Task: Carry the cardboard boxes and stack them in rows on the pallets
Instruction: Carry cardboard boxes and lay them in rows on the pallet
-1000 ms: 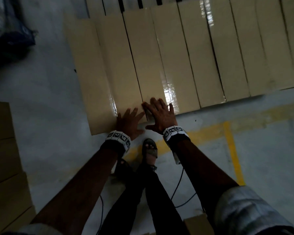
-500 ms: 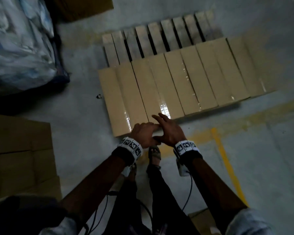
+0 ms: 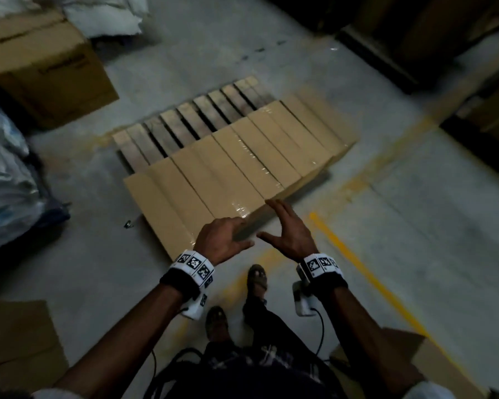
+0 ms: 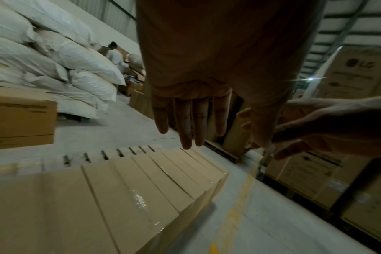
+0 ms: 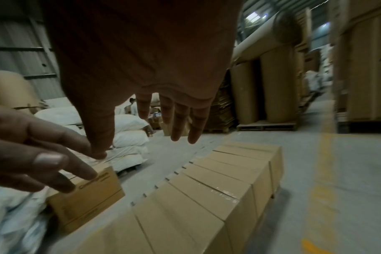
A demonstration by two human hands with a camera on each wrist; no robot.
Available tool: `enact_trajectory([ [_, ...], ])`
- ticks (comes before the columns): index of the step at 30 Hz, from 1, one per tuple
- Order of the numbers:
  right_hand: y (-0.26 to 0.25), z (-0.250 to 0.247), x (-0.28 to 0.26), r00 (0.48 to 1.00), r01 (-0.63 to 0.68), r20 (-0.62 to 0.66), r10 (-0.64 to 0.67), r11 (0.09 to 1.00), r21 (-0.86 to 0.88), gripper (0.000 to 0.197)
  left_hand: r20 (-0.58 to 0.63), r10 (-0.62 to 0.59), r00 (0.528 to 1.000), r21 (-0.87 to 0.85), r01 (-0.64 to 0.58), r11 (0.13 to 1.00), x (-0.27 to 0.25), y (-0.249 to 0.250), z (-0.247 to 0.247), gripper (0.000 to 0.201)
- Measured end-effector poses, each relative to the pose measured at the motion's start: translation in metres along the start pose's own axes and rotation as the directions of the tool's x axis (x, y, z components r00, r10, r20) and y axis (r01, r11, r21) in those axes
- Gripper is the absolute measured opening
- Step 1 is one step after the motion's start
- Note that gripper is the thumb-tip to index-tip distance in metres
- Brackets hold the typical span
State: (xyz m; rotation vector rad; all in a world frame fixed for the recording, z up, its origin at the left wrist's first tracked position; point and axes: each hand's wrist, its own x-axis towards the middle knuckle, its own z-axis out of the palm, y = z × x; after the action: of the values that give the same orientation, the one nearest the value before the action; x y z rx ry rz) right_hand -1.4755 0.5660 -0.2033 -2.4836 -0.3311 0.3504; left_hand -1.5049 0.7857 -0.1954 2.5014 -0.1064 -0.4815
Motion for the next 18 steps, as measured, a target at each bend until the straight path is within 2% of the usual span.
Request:
enact_trajectory([
  [3, 0.018, -0.012, -0.047, 0.996, -0.08, -0.051, 0.079, 0.997, -0.013, 0.083, 0.033, 0.076, 0.997, 0.019, -0.077, 0.997, -0.002, 0.023, 0.01, 0.076],
  [5, 0.034, -0.02, -0.083, 0.982, -0.161, -0.097, 0.16, 0.987, -0.009, 0.083, 0.079, 0.158, 0.984, 0.012, -0.159, 0.987, -0.005, 0.049, 0.017, 0.072],
  [8, 0.06, -0.033, -0.143, 0.936, -0.292, -0.199, 0.29, 0.956, 0.024, 0.082, 0.179, 0.287, 0.941, -0.013, -0.29, 0.957, -0.009, 0.094, 0.037, 0.065],
  [11, 0.084, -0.041, -0.207, 0.851, -0.416, -0.304, 0.429, 0.903, 0.112, 0.082, 0.248, 0.387, 0.888, -0.01, -0.397, 0.918, -0.017, 0.142, 0.062, 0.07],
  [13, 0.098, -0.044, -0.254, 0.769, -0.469, -0.384, 0.511, 0.859, 0.203, 0.082, 0.308, 0.46, 0.833, 0.025, -0.491, 0.871, -0.025, 0.177, 0.084, 0.071],
  [16, 0.109, -0.043, -0.324, 0.636, -0.509, -0.476, 0.607, 0.794, 0.333, 0.081, 0.403, 0.556, 0.726, 0.041, -0.622, 0.782, -0.048, 0.23, 0.115, 0.068],
  [18, 0.112, -0.039, -0.375, 0.534, -0.532, -0.532, 0.657, 0.75, 0.392, 0.08, 0.472, 0.609, 0.637, 0.025, -0.701, 0.713, -0.069, 0.263, 0.142, 0.069],
])
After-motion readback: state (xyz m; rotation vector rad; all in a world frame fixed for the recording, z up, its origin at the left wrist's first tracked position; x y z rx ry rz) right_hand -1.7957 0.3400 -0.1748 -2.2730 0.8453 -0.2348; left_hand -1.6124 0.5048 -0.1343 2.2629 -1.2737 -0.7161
